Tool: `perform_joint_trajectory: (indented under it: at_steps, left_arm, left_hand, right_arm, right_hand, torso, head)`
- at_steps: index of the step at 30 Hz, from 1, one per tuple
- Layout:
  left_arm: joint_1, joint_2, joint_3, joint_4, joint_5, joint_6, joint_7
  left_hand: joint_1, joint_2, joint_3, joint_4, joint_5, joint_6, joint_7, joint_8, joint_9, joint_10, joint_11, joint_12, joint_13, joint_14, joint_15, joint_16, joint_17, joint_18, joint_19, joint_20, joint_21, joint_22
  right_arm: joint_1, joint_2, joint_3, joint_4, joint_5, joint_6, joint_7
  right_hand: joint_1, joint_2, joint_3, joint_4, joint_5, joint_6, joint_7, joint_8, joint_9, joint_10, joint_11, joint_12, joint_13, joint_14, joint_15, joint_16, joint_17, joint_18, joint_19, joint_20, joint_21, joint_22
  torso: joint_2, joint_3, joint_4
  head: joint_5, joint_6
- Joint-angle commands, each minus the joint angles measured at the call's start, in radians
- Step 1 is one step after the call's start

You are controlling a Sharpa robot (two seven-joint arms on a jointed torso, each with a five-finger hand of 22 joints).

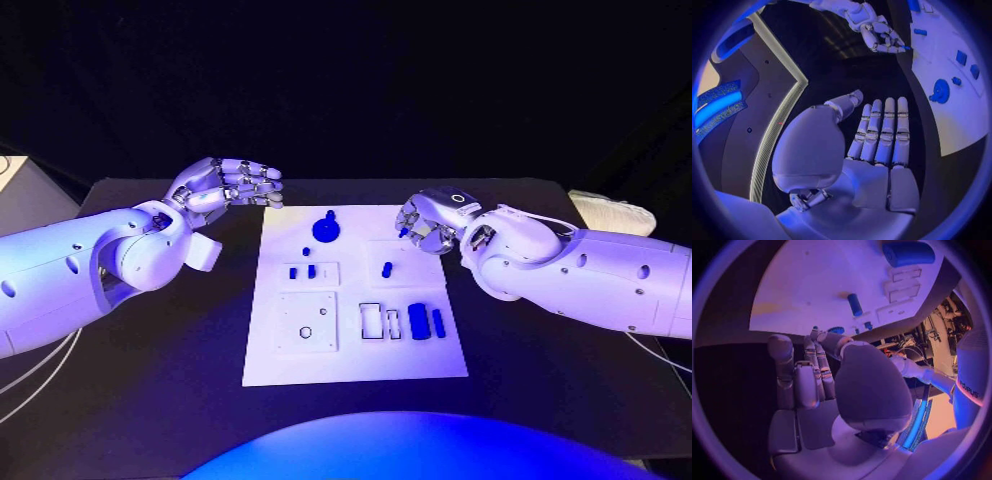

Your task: Assemble the parts on the task board

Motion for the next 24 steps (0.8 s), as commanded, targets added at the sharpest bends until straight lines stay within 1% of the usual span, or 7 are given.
perform_joint_trajectory:
  at_steps: [1, 3, 6, 7, 12, 18, 24]
  left_arm:
    - [0.0, 0.004, 0.001, -0.003, 0.014, 0.004, 0.01]
    - [0.0, 0.005, 0.001, -0.005, 0.015, 0.004, 0.01]
    - [0.0, 0.009, 0.001, -0.008, 0.017, 0.005, 0.01]
    - [0.0, 0.011, 0.001, -0.009, 0.017, 0.005, 0.01]
    - [0.0, 0.021, 0.001, -0.012, 0.019, 0.006, 0.008]
    - [0.0, 0.036, 0.001, -0.014, 0.021, 0.006, 0.005]
    - [0.0, 0.047, 0.001, -0.014, 0.021, 0.004, 0.004]
  left_hand:
    - [0.007, 0.0, -0.004, -0.001, 0.003, 0.001, 0.008, -0.006, -0.001, 0.004, 0.002, -0.004, 0.001, 0.007, -0.003, -0.006, -0.001, 0.012, 0.007, -0.002, -0.006, -0.001]
    - [0.007, 0.0, -0.004, -0.002, 0.003, 0.001, 0.009, -0.006, -0.002, 0.004, 0.002, -0.004, 0.001, 0.007, -0.003, -0.007, -0.001, 0.012, 0.007, -0.002, -0.007, -0.002]
    - [0.007, 0.0, -0.004, -0.002, 0.003, 0.001, 0.009, -0.006, -0.002, 0.004, 0.002, -0.004, 0.001, 0.007, -0.003, -0.007, -0.001, 0.012, 0.007, -0.002, -0.007, -0.002]
    - [0.007, 0.0, -0.004, -0.002, 0.003, 0.001, 0.009, -0.006, -0.002, 0.004, 0.002, -0.004, 0.001, 0.007, -0.003, -0.007, -0.001, 0.012, 0.007, -0.002, -0.007, -0.002]
    - [0.007, 0.0, -0.004, -0.002, 0.003, 0.001, 0.009, -0.006, -0.002, 0.004, 0.002, -0.004, 0.001, 0.007, -0.003, -0.007, -0.001, 0.012, 0.007, -0.002, -0.007, -0.002]
    - [0.008, 0.0, -0.004, -0.002, 0.003, 0.0, 0.01, -0.007, -0.002, 0.003, 0.003, -0.005, 0.001, 0.008, -0.003, -0.008, -0.001, 0.012, 0.008, -0.002, -0.008, -0.003]
    - [0.007, -0.001, -0.005, -0.002, 0.003, 0.0, 0.01, -0.008, -0.002, 0.003, 0.003, -0.005, 0.001, 0.008, -0.003, -0.01, -0.001, 0.012, 0.009, -0.002, -0.01, -0.005]
  right_arm:
    - [0.005, -0.012, 0.002, 0.046, 0.029, -0.057, 0.017]
    - [0.007, -0.013, 0.003, 0.074, 0.032, -0.056, 0.019]
    - [0.008, 0.001, 0.002, 0.111, 0.032, -0.04, 0.02]
    - [0.008, 0.009, 0.001, 0.121, 0.029, -0.033, 0.019]
    - [0.002, 0.061, -0.009, 0.151, 0.01, 0.003, 0.006]
    - [-0.024, 0.134, -0.027, 0.145, -0.026, 0.073, -0.025]
    - [-0.051, 0.179, -0.037, 0.128, -0.051, 0.098, -0.04]
  right_hand:
    - [-0.004, 0.006, 0.006, -0.002, 0.0, 0.009, -0.001, 0.006, 0.002, 0.032, -0.03, -0.001, -0.003, 0.036, -0.004, 0.004, 0.001, -0.013, 0.008, -0.001, 0.008, 0.003]
    - [-0.004, 0.005, 0.007, -0.002, 0.001, 0.009, -0.001, 0.006, 0.003, 0.033, -0.03, -0.001, -0.004, 0.036, -0.004, 0.006, 0.004, -0.013, 0.008, -0.001, 0.01, 0.005]
    - [-0.004, 0.005, 0.007, -0.002, 0.001, 0.009, -0.001, 0.006, 0.003, 0.033, -0.03, -0.001, -0.004, 0.036, -0.004, 0.006, 0.004, -0.013, 0.008, -0.001, 0.01, 0.005]
    - [-0.004, 0.005, 0.007, -0.002, 0.001, 0.009, -0.001, 0.006, 0.003, 0.033, -0.03, -0.001, -0.004, 0.036, -0.004, 0.006, 0.004, -0.013, 0.008, -0.001, 0.01, 0.005]
    - [-0.005, 0.005, 0.007, -0.003, 0.001, 0.009, -0.001, 0.007, 0.003, 0.033, -0.03, -0.001, -0.004, 0.036, -0.004, 0.005, 0.002, -0.013, 0.008, -0.001, 0.011, 0.006]
    - [-0.005, 0.005, 0.008, -0.003, 0.001, 0.008, -0.001, 0.007, 0.004, 0.033, -0.03, -0.002, -0.004, 0.035, -0.004, 0.005, 0.001, -0.014, 0.009, -0.001, 0.014, 0.011]
    - [-0.006, 0.006, 0.01, -0.004, 0.001, 0.006, 0.0, 0.006, 0.004, 0.032, -0.029, -0.004, -0.005, 0.035, -0.004, 0.005, -0.001, -0.014, 0.008, -0.001, 0.017, 0.014]
  torso:
    - [0.0, -0.0019, -0.0004]
    - [0.0, -0.0012, -0.0002]
    - [0.001, -0.0003, 0.0003]
    - [0.001, -0.0002, 0.0003]
    - [0.001, -0.0016, 0.0025]
    - [0.002, -0.0024, 0.0031]
    - [0.003, -0.0014, 0.0039]
  head:
    - [0.006, 0.0]
    - [0.011, 0.0]
    - [0.026, 0.0]
    - [0.033, 0.0]
    - [0.051, 0.0]
    - [0.083, 0.0]
    - [0.099, 0.0]
